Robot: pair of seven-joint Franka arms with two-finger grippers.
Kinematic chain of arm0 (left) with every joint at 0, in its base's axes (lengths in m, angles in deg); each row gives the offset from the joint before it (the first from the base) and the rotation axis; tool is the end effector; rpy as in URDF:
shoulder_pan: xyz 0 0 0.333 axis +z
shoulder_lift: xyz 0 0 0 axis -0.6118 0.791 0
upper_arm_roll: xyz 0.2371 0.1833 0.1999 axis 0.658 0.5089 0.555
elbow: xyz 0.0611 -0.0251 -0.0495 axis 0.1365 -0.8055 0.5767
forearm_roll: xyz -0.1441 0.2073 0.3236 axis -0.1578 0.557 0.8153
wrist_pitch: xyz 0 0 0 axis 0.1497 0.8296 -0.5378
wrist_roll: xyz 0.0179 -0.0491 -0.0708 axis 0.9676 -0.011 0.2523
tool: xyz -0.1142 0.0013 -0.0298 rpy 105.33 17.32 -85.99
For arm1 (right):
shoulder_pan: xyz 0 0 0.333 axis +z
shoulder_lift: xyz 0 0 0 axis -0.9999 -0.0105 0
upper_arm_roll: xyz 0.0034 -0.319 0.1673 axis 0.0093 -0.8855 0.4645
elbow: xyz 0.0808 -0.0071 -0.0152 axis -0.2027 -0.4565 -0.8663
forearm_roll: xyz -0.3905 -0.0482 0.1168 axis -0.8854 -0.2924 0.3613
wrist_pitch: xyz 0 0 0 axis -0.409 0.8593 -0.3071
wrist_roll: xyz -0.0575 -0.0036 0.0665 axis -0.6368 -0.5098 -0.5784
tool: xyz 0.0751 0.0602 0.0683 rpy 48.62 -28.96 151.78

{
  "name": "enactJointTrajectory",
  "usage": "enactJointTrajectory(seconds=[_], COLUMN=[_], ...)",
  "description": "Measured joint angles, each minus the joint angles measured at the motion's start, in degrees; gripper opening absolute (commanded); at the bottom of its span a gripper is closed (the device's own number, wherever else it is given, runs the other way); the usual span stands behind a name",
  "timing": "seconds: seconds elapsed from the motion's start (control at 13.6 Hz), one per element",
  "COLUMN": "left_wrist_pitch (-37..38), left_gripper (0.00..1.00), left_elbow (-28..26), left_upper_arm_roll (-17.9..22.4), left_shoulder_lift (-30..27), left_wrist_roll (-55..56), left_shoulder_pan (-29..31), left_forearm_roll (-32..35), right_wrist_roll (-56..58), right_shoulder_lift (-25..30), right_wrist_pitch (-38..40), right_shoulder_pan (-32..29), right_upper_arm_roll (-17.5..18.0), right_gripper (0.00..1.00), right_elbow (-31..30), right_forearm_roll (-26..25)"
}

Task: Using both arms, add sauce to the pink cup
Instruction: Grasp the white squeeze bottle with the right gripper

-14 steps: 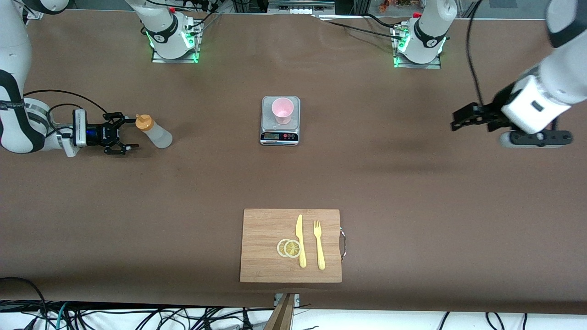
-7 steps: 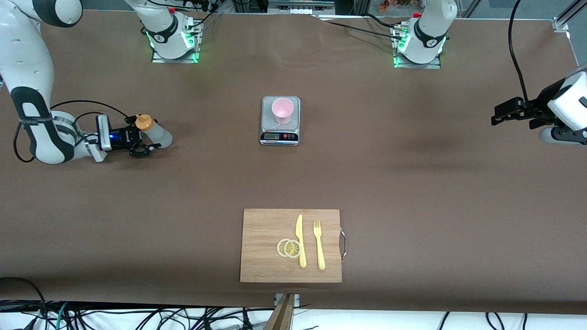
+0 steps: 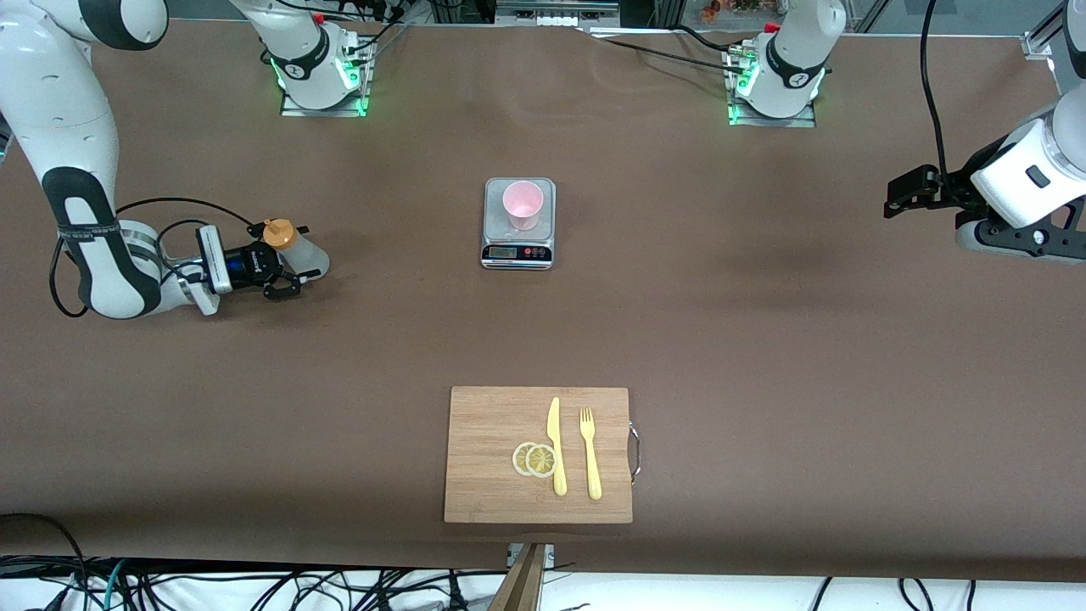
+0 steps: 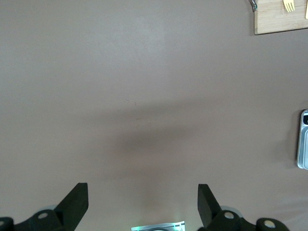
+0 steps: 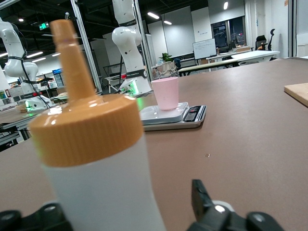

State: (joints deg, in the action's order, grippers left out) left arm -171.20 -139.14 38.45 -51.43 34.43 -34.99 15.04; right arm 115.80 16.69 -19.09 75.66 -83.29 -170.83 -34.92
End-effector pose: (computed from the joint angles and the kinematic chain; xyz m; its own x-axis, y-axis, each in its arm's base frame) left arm 0.5858 -0.0289 0.6143 0.9802 -0.1182 -0.1587 -0.1120 -0.9926 0.0471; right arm 0.5441 -0.0750 0.1136 0.1391 0.2315 0.9628 0.9239 0.3197 -0.2103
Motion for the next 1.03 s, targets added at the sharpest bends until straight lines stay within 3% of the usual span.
enactJointTrajectory(seconds=[0.07,0.51,1.03], left_wrist_pitch=[0.0,0.0,0.0], left_gripper=[1.0,1.0,1.0], left_elbow=[0.03,0.12,0.16], left_upper_arm_roll=[0.0,0.0,0.0], left_shoulder_lift=[0.13,0.3,0.31], left_wrist_roll=[-0.02,-0.13,-0.18], left_shoulder_pan=[0.0,0.0,0.0], left_forearm_roll=[0.0,0.0,0.0], right_wrist_roll=[-0.38,-1.88,-28.35], right_shoulder_lift=[-0.02,0.09,9.72], right_wrist_pitch=[-0.04,-0.84,-6.85], right_shoulder_pan=[0.05,2.21,16.47], right_upper_arm_roll=[0.0,0.1,0.61], right_gripper=[0.01,0.0,0.0], right_elbow=[0.0,2.57,8.16], right_forearm_roll=[-0.19,-0.38,-13.73])
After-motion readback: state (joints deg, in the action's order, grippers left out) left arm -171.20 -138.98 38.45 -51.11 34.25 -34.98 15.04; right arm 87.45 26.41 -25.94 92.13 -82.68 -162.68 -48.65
